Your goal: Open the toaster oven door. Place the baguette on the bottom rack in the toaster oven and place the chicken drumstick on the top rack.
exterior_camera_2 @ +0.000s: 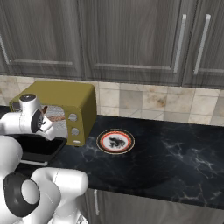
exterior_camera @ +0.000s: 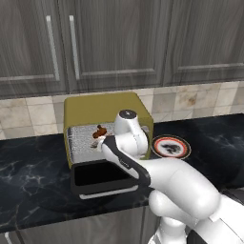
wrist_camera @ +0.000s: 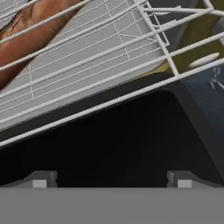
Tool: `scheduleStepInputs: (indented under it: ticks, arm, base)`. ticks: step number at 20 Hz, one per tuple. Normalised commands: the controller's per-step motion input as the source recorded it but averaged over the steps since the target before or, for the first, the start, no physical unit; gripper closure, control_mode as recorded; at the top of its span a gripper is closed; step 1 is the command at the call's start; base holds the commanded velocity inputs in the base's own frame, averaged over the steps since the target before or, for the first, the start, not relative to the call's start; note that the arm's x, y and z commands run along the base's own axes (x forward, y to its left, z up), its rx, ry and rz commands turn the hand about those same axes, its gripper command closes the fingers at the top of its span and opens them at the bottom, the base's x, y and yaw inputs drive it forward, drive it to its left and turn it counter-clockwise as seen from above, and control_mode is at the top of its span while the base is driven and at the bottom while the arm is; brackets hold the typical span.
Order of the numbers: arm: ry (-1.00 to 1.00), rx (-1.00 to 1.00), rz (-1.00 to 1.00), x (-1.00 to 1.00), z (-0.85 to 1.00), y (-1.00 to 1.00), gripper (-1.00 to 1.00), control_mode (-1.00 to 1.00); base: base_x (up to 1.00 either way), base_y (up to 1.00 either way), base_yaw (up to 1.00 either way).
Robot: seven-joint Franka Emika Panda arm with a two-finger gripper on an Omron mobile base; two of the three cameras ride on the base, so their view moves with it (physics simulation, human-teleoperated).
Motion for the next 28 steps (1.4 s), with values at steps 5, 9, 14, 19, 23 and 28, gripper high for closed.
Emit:
scheduleStepInputs:
  ticks: [5,9,14,19,23,28]
  arm:
    - [0.02,0.0,-0.1,0.25,0.02,-0.04,-1.0,-1.0]
    - [0.04,0.0,-0.07,0.27,0.01,-0.03,-1.0,-1.0]
    - [0.05,0.0,-0.04,0.23,0.0,-0.02,-1.0,-1.0]
    - [0.01,0.0,0.0,0.15,0.03,-0.01,-1.0,-1.0]
    - [0.0,0.0,0.0,0.05,0.0,0.02,-1.0,-1.0]
    - [0.0,0.0,0.0,0.0,0.0,0.04,-1.0,-1.0]
  base:
    - [0.0,0.0,0.0]
    - [0.0,0.0,0.0]
    - [0.0,0.0,0.0]
    - [0.0,0.0,0.0]
    - [0.0,0.0,0.0]
    - [0.0,0.0,0.0]
